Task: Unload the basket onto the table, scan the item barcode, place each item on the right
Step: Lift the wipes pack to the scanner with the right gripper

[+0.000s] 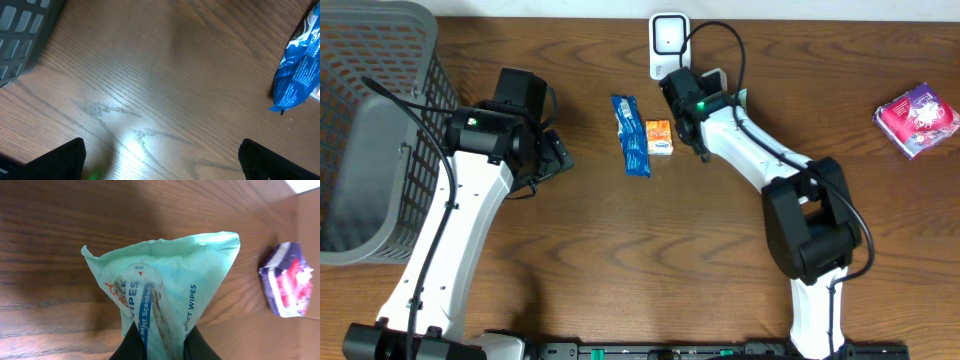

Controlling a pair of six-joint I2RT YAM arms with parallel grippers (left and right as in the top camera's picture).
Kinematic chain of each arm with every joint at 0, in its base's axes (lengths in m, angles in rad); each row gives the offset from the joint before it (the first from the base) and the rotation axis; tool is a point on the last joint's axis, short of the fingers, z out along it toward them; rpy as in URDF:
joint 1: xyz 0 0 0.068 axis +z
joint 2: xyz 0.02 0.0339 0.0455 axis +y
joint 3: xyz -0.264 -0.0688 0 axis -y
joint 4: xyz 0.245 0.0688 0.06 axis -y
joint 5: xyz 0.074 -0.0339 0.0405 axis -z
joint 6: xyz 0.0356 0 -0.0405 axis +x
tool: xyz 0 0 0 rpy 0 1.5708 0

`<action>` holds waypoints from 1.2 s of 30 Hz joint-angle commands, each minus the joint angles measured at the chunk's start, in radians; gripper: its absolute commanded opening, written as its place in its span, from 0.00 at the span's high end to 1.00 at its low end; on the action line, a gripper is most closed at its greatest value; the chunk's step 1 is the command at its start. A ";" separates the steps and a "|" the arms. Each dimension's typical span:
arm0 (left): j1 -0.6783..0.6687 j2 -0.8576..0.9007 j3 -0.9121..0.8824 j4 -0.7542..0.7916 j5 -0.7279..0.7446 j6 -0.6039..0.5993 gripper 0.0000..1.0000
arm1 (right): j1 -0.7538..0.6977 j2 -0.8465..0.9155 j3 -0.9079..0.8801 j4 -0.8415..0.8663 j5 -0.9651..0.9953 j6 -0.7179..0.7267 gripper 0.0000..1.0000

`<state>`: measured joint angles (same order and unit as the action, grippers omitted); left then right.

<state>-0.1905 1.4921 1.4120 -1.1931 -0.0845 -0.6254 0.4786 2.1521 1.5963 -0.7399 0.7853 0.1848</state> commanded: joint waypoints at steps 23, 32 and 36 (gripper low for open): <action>0.004 0.002 -0.001 -0.003 -0.006 -0.005 0.02 | 0.050 0.010 0.140 -0.145 -0.051 -0.007 0.27; 0.004 0.002 -0.001 -0.003 -0.006 -0.005 0.02 | -0.002 0.010 0.032 -0.055 -0.197 -0.005 0.27; 0.004 0.002 -0.001 -0.003 -0.006 -0.005 0.02 | -0.036 0.010 0.012 -0.036 -0.333 -0.003 0.48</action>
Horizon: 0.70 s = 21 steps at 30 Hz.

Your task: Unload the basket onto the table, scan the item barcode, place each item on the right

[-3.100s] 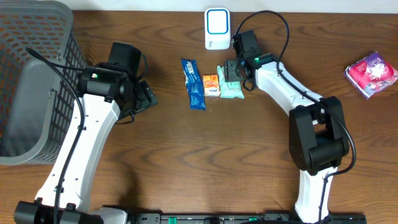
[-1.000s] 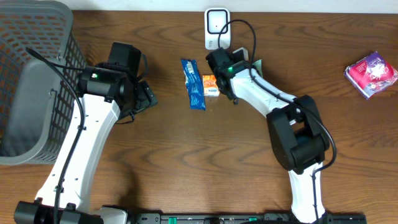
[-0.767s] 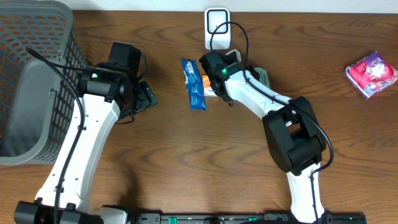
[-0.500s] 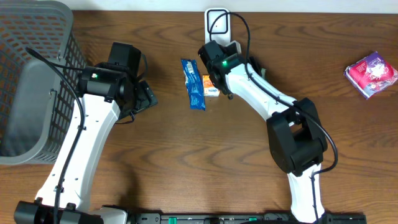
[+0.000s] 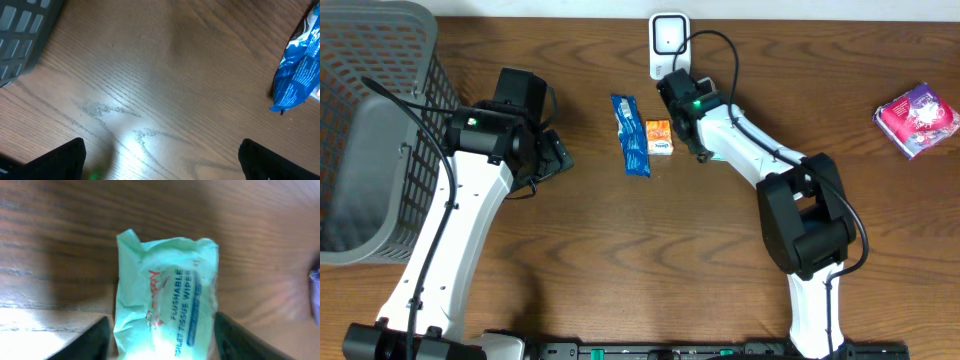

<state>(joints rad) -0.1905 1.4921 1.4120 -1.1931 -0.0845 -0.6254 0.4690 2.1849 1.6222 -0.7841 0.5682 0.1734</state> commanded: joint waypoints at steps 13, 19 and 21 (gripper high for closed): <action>0.004 0.002 -0.001 -0.003 -0.006 -0.005 0.02 | -0.125 -0.078 0.050 -0.048 -0.455 0.010 0.65; 0.004 0.002 -0.001 -0.003 -0.006 -0.005 0.02 | -0.213 -0.162 0.087 -0.052 -0.485 0.013 0.32; 0.004 0.002 -0.001 -0.003 -0.006 -0.005 0.02 | -0.252 -0.164 0.087 -0.063 -0.585 0.012 0.15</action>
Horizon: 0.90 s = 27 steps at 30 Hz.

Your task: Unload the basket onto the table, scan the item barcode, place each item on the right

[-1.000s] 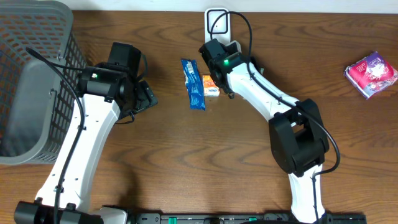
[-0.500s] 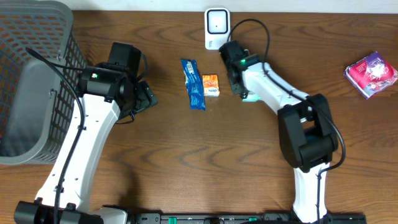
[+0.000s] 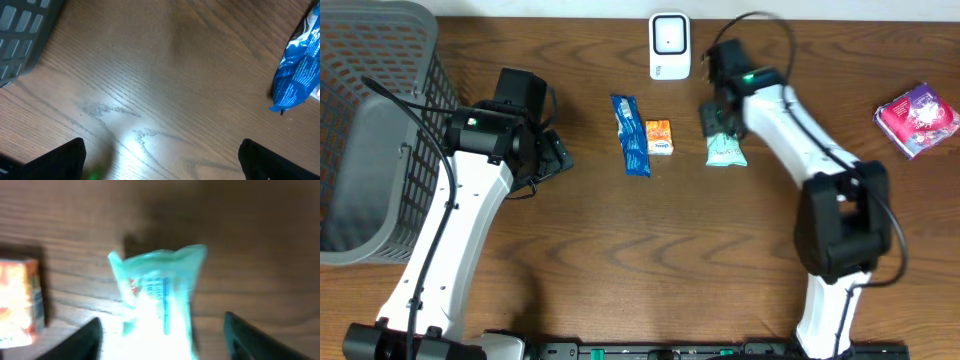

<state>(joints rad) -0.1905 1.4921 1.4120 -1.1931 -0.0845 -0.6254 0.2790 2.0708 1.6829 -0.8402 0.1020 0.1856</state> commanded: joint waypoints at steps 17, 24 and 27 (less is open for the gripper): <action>0.004 0.002 -0.001 -0.003 -0.006 -0.005 0.02 | -0.153 0.059 -0.121 0.142 -0.389 0.080 0.23; 0.004 0.002 -0.001 -0.003 -0.006 -0.005 0.02 | -0.190 0.081 -0.129 0.117 -0.407 0.085 0.35; 0.004 0.002 -0.001 -0.003 -0.006 -0.005 0.02 | -0.196 0.082 -0.144 0.117 -0.431 0.079 0.38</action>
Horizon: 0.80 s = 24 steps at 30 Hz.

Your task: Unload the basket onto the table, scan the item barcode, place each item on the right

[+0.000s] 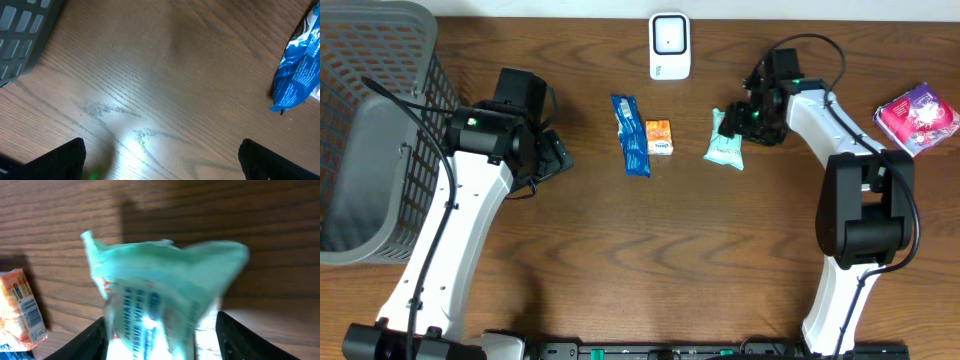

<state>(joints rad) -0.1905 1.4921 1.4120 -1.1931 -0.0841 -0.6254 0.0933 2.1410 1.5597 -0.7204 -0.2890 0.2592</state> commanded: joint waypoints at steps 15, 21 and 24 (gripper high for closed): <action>0.004 0.002 -0.001 -0.003 -0.006 -0.005 0.02 | -0.006 0.028 -0.105 0.075 -0.117 0.071 0.92; 0.004 0.002 -0.001 -0.003 -0.006 -0.005 0.02 | -0.005 0.028 0.021 0.077 -0.233 0.158 0.99; 0.004 0.002 -0.001 -0.003 -0.006 -0.005 0.02 | 0.008 0.028 0.125 0.080 -0.247 0.191 0.99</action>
<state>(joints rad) -0.1905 1.4921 1.4120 -1.1934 -0.0841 -0.6254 0.0872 2.1674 1.5757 -0.6498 -0.4744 0.3870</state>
